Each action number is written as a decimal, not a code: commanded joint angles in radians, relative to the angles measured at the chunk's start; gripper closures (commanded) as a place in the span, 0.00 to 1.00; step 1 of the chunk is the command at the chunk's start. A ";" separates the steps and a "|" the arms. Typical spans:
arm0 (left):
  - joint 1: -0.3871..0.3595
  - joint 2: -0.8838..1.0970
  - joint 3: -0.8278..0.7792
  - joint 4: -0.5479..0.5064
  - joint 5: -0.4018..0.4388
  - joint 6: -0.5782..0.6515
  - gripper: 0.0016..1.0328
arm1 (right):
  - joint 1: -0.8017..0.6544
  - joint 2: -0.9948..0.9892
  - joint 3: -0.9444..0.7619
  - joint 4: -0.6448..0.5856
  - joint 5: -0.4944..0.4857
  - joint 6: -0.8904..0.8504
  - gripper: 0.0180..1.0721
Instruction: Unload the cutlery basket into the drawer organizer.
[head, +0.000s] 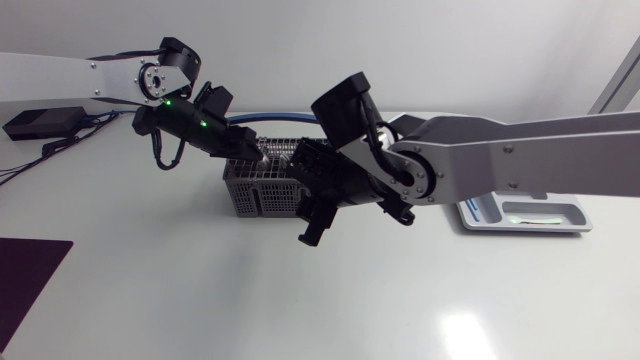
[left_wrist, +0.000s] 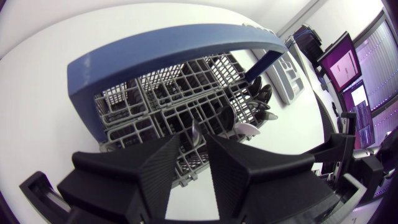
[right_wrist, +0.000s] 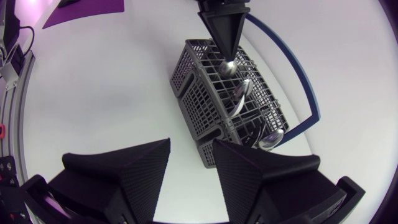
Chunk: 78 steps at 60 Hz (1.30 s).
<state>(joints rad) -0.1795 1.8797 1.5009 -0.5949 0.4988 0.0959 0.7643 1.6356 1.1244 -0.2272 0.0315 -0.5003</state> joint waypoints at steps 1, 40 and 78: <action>0.008 0.024 0.015 0.009 0.015 -0.030 0.68 | 0.010 0.035 0.017 0.014 0.010 0.026 0.50; -0.012 0.032 -0.021 0.049 0.017 -0.041 0.71 | 0.018 0.078 0.037 0.083 0.011 0.059 0.50; 0.002 0.047 0.048 -0.022 0.017 -0.001 0.71 | 0.026 0.092 0.018 0.085 0.011 0.057 0.50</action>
<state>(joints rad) -0.1902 1.9076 1.5135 -0.6003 0.5011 0.0803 0.7765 1.6978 1.1393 -0.1524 0.0319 -0.4667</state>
